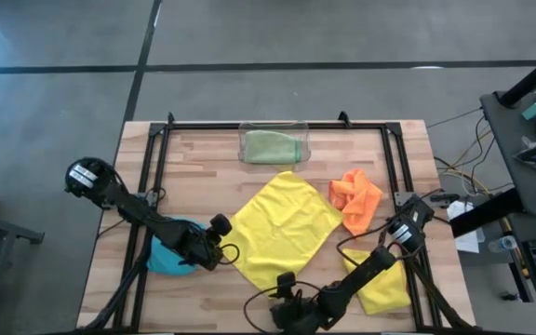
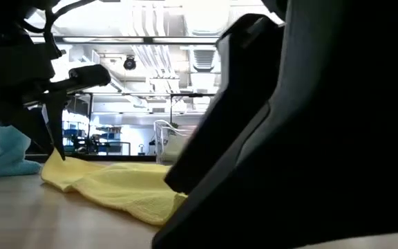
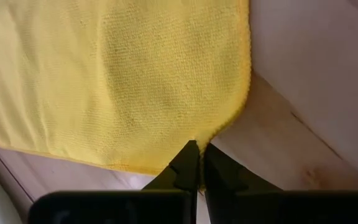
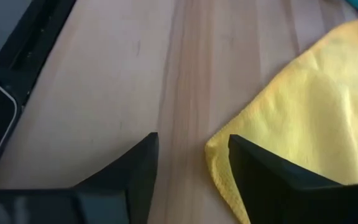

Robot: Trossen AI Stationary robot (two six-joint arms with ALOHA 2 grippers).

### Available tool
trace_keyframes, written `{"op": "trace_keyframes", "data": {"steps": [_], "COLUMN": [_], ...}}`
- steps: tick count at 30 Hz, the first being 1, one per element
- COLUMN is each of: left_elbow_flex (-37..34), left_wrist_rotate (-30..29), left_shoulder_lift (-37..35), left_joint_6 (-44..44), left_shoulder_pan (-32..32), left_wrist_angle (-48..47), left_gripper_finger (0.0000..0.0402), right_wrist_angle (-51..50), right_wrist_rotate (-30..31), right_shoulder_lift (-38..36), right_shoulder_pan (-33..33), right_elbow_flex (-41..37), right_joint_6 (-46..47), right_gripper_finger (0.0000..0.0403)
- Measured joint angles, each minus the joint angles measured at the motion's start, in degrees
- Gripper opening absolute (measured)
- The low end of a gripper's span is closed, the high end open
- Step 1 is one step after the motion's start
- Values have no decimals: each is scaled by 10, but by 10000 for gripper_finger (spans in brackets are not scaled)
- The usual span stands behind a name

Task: Fold microfiber towels
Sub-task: Fold the top yellow microfiber cloth

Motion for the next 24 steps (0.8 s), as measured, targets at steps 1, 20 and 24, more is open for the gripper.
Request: {"op": "trace_keyframes", "data": {"steps": [1, 20, 24], "left_elbow_flex": [0, 0, 0], "left_wrist_rotate": [0, 0, 0], "left_shoulder_lift": [0, 0, 0], "left_joint_6": [0, -36, -58], "left_shoulder_pan": [0, -6, -10], "left_wrist_angle": [4, 28, 28], "left_gripper_finger": [0, 0, 0], "right_wrist_angle": [-5, -13, -14], "right_wrist_rotate": [0, -1, 10], "right_shoulder_lift": [0, 1, 0], "right_shoulder_pan": [0, 1, 5], "right_elbow_flex": [0, -4, -4], "right_joint_6": [11, 63, 72], "right_gripper_finger": [174, 64, 17]}}
